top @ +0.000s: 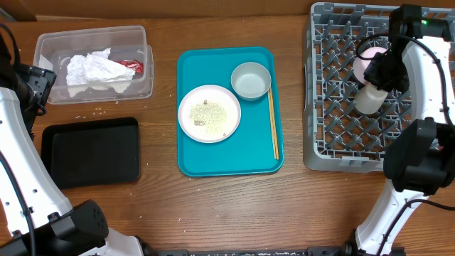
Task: Sort waste into correct bins and load items into the dishwasher
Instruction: 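Lower the white cup upside down into the rack beside the pink bowl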
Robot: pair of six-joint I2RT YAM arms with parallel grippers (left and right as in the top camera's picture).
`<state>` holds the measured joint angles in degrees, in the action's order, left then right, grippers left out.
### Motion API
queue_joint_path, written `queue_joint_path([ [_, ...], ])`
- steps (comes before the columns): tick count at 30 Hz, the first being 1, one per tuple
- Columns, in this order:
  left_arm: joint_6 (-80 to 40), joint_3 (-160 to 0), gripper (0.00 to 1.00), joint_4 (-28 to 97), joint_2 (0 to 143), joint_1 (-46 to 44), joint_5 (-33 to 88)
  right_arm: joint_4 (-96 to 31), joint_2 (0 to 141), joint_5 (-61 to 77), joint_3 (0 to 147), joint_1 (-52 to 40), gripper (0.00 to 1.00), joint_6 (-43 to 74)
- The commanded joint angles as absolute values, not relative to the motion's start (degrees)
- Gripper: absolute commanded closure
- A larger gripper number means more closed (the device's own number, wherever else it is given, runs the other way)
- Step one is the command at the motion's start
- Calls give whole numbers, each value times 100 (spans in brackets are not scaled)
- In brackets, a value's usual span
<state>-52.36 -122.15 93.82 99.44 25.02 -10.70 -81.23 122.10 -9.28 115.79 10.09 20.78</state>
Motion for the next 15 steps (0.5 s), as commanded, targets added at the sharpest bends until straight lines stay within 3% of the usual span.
queue_joint_path([
  [1,-5183,-12186,0,9384,9981,2510,-1090,-8097,12355,-888,11542,1035,96,2097],
  [15,-5183,-12186,0,9384,9981,2512,-1090,-8062,12366,-637,11557,1015,96,2257],
])
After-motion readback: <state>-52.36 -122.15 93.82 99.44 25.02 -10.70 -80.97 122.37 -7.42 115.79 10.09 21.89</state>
